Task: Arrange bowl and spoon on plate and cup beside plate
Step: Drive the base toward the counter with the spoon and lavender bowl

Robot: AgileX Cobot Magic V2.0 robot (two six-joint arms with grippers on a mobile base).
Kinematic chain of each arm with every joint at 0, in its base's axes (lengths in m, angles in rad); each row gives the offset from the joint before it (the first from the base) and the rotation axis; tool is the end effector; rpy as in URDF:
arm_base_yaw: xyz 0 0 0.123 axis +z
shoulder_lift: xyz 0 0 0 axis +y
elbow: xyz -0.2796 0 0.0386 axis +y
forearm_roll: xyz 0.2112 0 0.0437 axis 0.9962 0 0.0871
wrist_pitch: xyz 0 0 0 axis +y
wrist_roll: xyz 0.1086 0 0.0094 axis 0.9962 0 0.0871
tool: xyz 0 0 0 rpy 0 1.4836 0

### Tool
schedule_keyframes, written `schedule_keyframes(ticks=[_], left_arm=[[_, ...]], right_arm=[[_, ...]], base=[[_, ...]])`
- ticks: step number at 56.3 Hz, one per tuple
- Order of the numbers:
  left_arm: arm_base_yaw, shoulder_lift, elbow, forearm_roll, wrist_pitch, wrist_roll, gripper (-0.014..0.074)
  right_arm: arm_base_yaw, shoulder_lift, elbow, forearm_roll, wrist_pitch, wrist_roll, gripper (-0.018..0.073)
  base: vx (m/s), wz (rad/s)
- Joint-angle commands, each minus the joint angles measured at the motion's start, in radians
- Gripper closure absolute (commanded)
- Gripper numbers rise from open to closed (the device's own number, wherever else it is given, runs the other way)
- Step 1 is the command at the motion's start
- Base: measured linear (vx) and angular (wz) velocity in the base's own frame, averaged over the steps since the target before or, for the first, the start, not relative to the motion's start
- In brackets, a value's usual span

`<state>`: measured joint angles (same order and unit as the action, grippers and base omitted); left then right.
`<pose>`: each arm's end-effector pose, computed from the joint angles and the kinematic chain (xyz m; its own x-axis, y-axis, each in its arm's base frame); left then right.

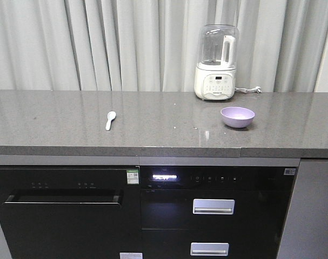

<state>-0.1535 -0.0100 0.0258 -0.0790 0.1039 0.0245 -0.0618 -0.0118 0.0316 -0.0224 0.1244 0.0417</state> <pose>0.0402 -0.0071 0.1956 -0.0405 -0.0484 -0.9980 0.1590 0.9858 -0.0543 0.0407 -0.0028 0.1915 -0.0556 0.0229 -0.9982 0.0656 0.9977 0.0193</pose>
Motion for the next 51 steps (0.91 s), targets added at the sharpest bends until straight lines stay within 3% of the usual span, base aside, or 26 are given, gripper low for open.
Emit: schedule_keyframes(ticks=[1, 51], left_arm=[[-0.001, -0.016, -0.024, -0.01, -0.082, -0.001, 0.06], [-0.001, -0.016, -0.024, -0.01, -0.082, -0.001, 0.06]], right_arm=[[-0.004, -0.004, 0.003, -0.006, -0.082, -0.006, 0.0568], [-0.004, -0.004, 0.003, -0.006, -0.082, -0.006, 0.0568]], base=[[0.0, 0.0], [0.0, 0.0]])
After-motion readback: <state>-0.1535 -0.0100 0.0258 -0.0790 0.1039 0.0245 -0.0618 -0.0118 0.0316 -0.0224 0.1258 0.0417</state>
